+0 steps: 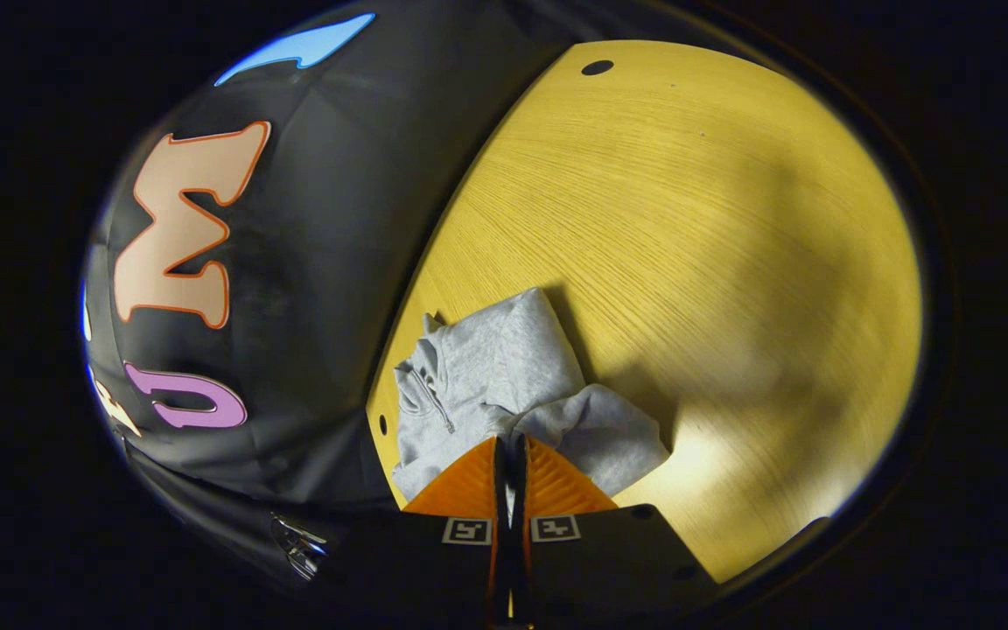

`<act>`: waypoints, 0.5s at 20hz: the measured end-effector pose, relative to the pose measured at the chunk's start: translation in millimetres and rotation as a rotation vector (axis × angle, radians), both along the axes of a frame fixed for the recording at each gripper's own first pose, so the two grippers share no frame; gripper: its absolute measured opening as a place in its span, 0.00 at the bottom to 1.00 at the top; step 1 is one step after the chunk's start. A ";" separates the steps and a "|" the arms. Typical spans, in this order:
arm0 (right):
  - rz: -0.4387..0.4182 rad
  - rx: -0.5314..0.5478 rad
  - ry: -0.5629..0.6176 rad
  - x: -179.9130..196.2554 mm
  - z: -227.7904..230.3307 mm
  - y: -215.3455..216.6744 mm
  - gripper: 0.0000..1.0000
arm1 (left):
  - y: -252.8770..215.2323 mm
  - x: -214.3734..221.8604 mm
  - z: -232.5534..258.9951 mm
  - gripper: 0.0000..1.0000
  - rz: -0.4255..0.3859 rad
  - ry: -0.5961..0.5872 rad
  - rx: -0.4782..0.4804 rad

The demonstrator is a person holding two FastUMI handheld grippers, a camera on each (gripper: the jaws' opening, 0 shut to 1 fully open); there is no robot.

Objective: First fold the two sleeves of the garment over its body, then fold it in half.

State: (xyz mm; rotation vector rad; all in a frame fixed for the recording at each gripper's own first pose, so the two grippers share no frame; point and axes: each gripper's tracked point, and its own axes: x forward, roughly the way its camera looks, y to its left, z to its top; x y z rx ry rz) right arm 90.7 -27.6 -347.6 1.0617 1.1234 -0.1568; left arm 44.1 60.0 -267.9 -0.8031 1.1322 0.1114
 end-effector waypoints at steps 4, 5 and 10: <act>-0.009 -0.002 -0.040 12.4 -1.0 3.2 0.10 | 1.8 13.0 -0.7 0.12 0.050 -0.040 -0.024; -0.012 -0.005 -0.064 16.0 6.6 3.1 0.22 | 3.5 17.3 2.1 0.16 0.056 -0.064 -0.019; 0.010 -0.217 -0.257 38.6 39.7 -22.4 0.95 | 13.6 55.9 42.8 0.65 0.077 -0.301 0.047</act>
